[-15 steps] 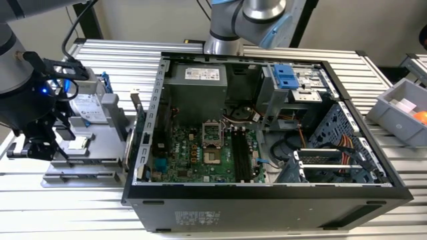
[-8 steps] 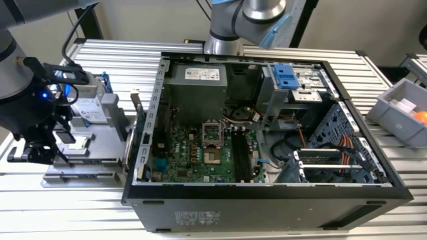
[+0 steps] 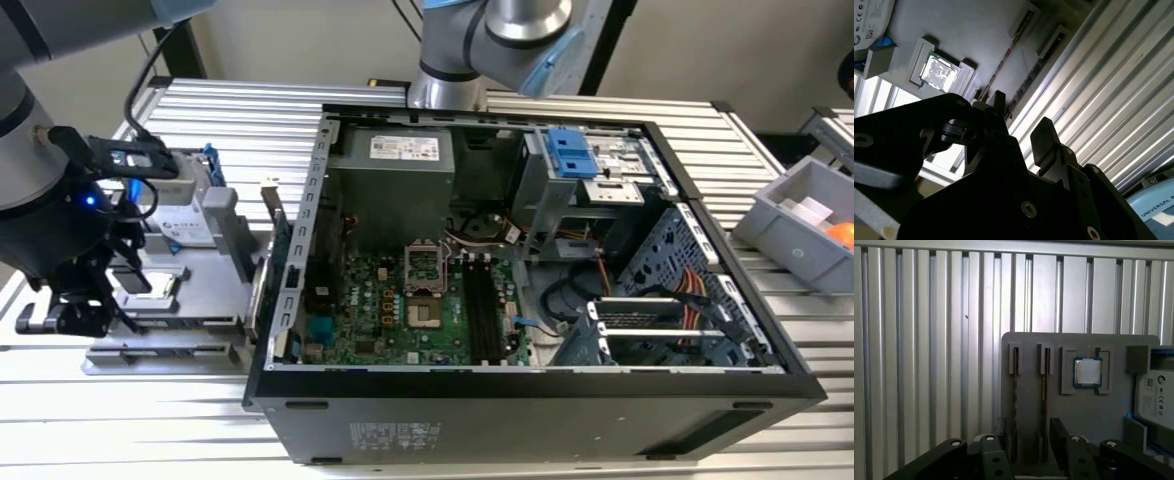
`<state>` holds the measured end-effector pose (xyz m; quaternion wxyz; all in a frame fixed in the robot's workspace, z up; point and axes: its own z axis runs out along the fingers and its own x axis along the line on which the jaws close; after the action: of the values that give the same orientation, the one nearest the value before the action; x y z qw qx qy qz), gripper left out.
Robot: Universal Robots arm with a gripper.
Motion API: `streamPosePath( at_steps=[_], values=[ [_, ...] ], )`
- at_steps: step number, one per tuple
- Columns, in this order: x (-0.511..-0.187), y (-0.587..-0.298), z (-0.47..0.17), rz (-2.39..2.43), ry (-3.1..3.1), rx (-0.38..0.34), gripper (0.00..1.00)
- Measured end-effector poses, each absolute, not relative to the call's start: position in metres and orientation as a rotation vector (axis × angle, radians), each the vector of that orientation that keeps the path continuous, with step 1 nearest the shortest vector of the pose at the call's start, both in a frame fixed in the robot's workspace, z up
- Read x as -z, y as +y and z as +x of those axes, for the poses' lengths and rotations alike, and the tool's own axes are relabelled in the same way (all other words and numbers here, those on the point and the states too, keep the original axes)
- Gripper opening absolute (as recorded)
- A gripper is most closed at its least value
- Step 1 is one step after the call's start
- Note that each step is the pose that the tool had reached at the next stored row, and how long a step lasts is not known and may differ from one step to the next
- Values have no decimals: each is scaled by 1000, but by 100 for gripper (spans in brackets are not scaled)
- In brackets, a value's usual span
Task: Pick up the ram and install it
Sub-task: 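Pick up the ram and move it above insertion slot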
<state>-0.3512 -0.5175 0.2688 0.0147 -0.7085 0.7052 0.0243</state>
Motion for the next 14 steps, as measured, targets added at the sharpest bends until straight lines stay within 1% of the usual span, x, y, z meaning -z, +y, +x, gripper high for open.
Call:
streamPosePath(
  at_steps=[14],
  values=[
    [-257,-520,-351,-2205,2195,-75,100]
  ],
)
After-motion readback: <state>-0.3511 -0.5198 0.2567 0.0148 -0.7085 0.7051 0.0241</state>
